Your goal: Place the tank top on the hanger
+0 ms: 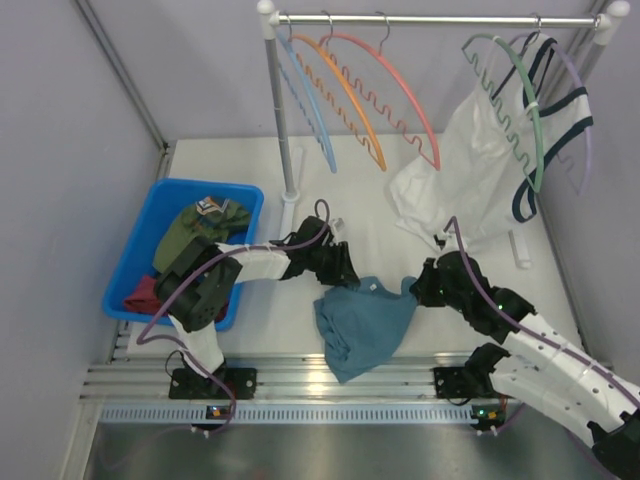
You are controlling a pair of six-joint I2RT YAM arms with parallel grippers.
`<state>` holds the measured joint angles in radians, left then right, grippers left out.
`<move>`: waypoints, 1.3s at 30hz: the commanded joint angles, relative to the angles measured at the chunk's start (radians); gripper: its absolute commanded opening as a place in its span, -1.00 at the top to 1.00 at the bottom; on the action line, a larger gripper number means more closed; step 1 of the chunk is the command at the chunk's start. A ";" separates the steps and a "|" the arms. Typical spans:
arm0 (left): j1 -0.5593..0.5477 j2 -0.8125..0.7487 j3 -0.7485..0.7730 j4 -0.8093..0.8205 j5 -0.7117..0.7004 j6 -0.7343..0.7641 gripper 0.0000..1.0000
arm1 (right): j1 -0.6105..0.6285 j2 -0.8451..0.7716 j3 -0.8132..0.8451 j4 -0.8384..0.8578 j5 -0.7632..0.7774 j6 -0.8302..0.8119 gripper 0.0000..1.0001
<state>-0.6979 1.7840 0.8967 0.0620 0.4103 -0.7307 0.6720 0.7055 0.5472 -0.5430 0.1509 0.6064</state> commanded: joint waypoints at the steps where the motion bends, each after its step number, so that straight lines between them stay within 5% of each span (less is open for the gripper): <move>1: 0.003 0.038 0.031 0.068 0.085 0.002 0.13 | 0.012 -0.012 0.033 -0.041 0.001 -0.011 1.00; 4: 0.001 0.031 0.031 0.071 0.090 -0.003 0.67 | 0.012 0.011 0.066 -0.043 0.012 -0.023 1.00; 5: 0.003 0.022 0.030 0.065 0.085 -0.003 1.00 | 0.012 0.023 0.075 -0.046 0.016 -0.030 1.00; 9: 0.005 -0.098 0.002 0.012 -0.004 0.017 1.00 | 0.012 0.049 0.174 -0.083 0.061 -0.056 1.00; 20: 0.017 -0.636 0.092 -0.371 -0.615 0.034 1.00 | 0.011 0.199 0.590 -0.138 0.133 -0.181 1.00; 26: 0.017 -0.719 0.217 -0.496 -0.706 0.091 1.00 | 0.008 0.264 0.740 -0.127 0.134 -0.237 1.00; 31: 0.009 -0.683 0.085 -0.483 -0.581 0.037 1.00 | 0.009 0.233 0.590 -0.085 0.067 -0.186 1.00; 35: -0.031 -0.611 -0.114 -0.371 -0.458 -0.010 0.99 | 0.012 0.152 0.236 0.047 -0.089 -0.084 1.00; 39: -0.078 -0.539 -0.176 -0.301 -0.427 -0.048 0.43 | 0.032 0.074 0.008 0.115 -0.111 0.004 0.99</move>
<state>-0.7494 1.2465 0.7250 -0.3309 -0.0746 -0.7338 0.6811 0.8433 0.6426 -0.5053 0.1005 0.5236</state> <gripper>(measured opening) 0.213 0.012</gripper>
